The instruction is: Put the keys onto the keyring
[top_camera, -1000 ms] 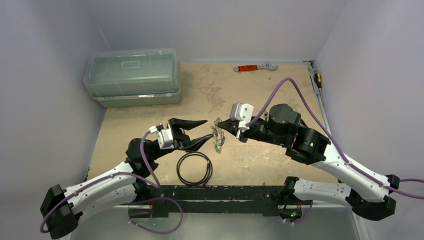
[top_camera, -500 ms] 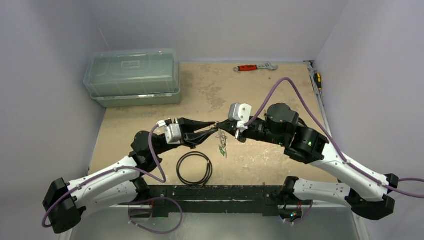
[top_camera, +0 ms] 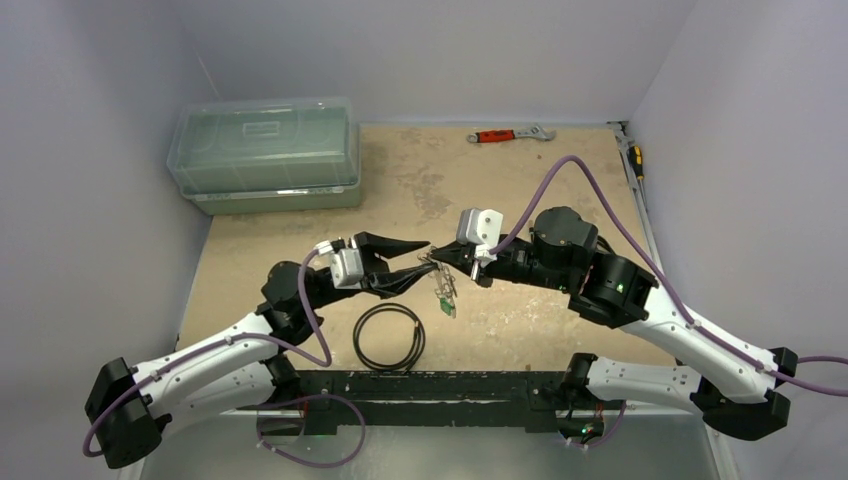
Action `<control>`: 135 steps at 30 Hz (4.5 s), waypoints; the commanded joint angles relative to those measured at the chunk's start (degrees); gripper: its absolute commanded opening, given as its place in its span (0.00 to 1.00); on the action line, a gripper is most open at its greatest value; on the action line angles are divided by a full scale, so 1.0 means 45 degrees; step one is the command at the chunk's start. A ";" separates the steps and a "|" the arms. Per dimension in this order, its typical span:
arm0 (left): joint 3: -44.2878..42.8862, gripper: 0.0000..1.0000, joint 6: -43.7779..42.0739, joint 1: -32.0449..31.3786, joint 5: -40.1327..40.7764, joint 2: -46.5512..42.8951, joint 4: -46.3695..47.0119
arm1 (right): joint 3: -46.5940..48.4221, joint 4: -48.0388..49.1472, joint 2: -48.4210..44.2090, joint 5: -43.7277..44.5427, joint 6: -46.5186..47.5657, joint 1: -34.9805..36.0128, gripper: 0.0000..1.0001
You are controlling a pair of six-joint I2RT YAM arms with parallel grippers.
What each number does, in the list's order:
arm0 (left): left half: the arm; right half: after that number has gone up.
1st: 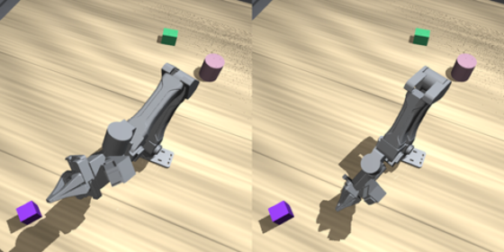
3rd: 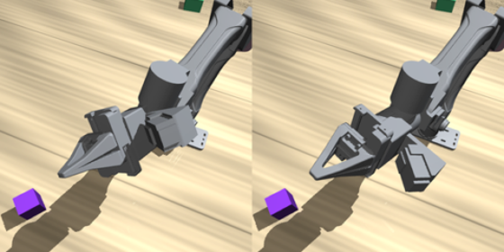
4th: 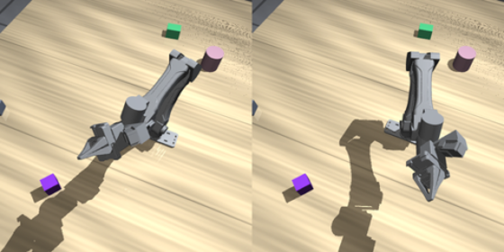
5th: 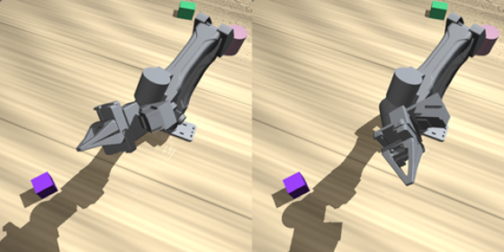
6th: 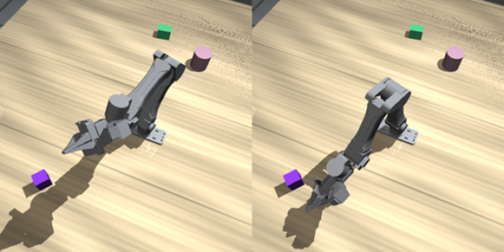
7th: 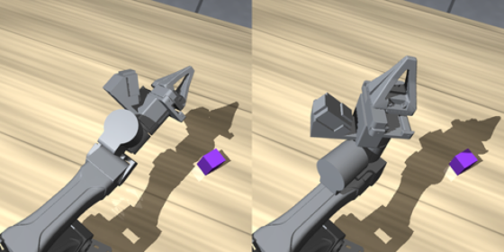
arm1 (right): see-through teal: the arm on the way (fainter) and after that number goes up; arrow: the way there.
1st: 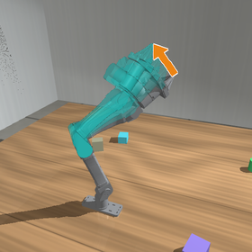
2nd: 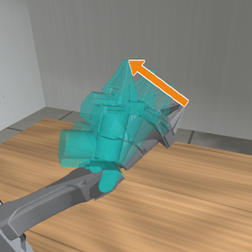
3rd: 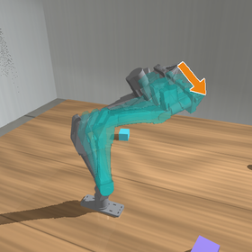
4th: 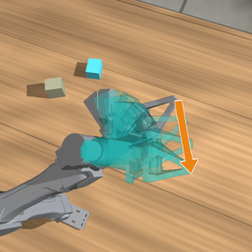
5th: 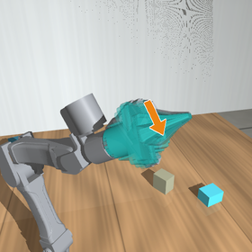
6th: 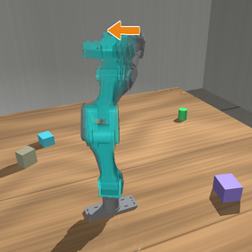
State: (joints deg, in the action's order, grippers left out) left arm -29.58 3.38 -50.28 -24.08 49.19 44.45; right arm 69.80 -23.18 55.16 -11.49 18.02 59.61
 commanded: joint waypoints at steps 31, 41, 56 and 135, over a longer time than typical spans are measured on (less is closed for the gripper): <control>0.0060 0.00 -0.0677 -0.0008 0.0828 -0.0418 0.0628 | 0.0070 0.0654 -0.0577 0.0392 -0.0502 0.0053 0.05; 0.0003 0.00 -0.0975 0.0001 0.1089 -0.0694 -0.0037 | 0.0398 0.0013 -0.0399 0.1552 -0.0270 0.0053 0.50; -0.0572 0.00 -0.1350 -0.0111 0.0349 -0.0356 -0.1611 | 0.0853 -0.1235 0.0484 0.1711 0.0155 0.0082 0.43; -0.1521 0.00 -0.1776 -0.1334 -0.2302 -0.0821 -0.2325 | 0.0586 -0.2906 -0.0642 0.0619 0.0614 0.1459 0.34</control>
State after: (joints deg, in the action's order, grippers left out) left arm -33.43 -4.69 -55.46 -33.23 46.68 30.50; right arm 71.16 -36.07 52.60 -7.31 21.41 65.80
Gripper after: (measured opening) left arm 0.019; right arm 0.355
